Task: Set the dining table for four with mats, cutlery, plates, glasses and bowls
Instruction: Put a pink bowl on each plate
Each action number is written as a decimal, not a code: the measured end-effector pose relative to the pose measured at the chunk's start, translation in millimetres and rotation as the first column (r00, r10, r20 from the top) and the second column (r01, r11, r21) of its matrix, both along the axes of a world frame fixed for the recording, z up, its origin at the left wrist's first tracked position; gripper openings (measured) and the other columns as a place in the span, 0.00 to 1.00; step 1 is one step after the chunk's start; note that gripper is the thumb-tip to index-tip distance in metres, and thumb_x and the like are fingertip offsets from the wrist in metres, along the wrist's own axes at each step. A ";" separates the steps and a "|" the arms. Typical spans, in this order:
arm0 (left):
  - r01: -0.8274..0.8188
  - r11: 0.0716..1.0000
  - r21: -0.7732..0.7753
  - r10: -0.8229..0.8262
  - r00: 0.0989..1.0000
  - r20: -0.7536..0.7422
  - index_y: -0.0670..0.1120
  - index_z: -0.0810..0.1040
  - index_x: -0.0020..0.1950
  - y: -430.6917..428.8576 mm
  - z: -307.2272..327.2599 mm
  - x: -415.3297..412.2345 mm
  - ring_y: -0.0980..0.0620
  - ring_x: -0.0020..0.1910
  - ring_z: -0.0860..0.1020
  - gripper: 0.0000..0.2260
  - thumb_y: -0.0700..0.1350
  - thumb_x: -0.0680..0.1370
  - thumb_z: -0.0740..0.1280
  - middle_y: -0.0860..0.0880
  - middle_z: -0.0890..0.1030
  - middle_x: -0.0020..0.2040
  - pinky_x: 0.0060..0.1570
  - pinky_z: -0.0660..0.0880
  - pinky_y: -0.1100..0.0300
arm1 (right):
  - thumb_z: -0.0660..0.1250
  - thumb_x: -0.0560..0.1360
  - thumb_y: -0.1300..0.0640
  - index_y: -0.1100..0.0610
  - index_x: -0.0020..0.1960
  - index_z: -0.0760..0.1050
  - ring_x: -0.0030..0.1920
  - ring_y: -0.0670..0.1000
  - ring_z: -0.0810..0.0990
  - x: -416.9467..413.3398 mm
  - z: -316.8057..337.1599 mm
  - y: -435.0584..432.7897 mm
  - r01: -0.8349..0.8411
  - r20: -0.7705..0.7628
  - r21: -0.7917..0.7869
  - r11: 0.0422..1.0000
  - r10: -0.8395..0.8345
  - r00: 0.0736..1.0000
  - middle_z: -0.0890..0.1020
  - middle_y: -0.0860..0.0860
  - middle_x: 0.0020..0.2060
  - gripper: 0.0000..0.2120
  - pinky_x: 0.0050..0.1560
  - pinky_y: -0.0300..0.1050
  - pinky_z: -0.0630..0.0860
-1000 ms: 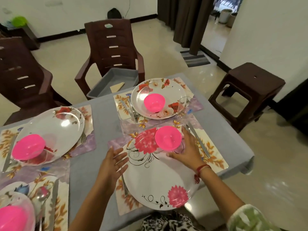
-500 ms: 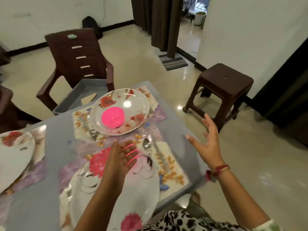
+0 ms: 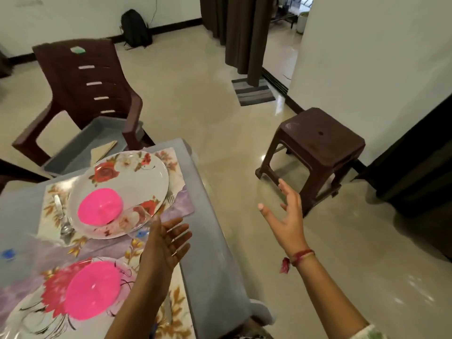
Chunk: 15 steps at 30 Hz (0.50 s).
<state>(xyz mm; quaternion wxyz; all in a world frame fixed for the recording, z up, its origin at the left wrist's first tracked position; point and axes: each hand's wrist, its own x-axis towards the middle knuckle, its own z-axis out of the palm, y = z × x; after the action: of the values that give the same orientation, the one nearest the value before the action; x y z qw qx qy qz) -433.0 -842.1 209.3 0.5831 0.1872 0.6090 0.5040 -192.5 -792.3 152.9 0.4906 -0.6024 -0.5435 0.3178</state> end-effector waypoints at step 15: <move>-0.194 0.980 -0.053 0.193 0.981 -0.008 0.46 0.78 0.54 96.2 -15.6 61.9 0.46 0.54 0.79 0.17 0.56 0.80 0.56 0.45 0.81 0.53 0.51 0.75 0.53 | 0.70 0.70 0.41 0.41 0.67 0.64 0.65 0.40 0.68 33.6 -14.5 122.7 -0.312 0.013 -0.076 0.947 0.314 0.949 0.68 0.39 0.63 0.28 0.63 0.39 0.69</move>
<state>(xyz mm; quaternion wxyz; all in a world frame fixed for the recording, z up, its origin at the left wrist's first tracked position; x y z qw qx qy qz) -371.1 -745.9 193.7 0.5353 0.1120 0.6385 0.5414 -159.0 -669.6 138.3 0.4048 -0.5301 -0.6261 0.4039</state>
